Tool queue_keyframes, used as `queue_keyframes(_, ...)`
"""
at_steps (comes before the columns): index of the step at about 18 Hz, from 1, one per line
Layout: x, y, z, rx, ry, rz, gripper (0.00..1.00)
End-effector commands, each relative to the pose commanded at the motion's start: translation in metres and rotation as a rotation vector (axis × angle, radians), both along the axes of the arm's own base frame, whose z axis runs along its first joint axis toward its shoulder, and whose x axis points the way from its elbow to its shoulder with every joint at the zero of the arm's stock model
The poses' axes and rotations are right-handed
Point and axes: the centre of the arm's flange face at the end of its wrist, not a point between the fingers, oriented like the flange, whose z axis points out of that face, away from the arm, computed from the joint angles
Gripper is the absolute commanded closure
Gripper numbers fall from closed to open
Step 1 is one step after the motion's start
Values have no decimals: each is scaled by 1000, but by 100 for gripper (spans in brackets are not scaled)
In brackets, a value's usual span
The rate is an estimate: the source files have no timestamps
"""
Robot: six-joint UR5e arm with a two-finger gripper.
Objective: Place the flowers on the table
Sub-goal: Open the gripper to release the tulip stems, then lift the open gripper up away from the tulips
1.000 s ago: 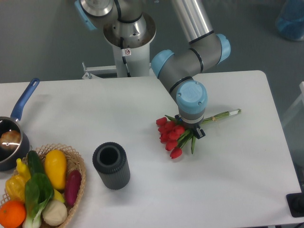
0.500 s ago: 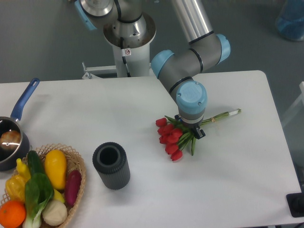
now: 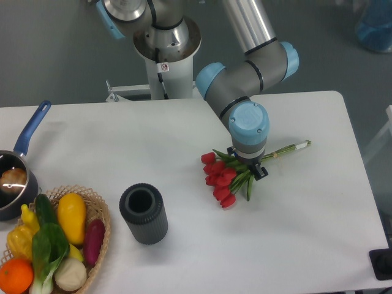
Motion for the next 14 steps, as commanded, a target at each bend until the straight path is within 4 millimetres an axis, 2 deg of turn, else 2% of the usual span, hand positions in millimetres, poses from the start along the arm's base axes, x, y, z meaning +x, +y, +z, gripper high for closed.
queue_keyframes(4,1,-2,25,37,39,45,0)
queue_keyframes(8,9,0,54,149,66,229,0)
queue_keyframes(11,6,10,70,275,76,317,0)
queue_keyframes(14,-2,11,96,334,104,373,0)
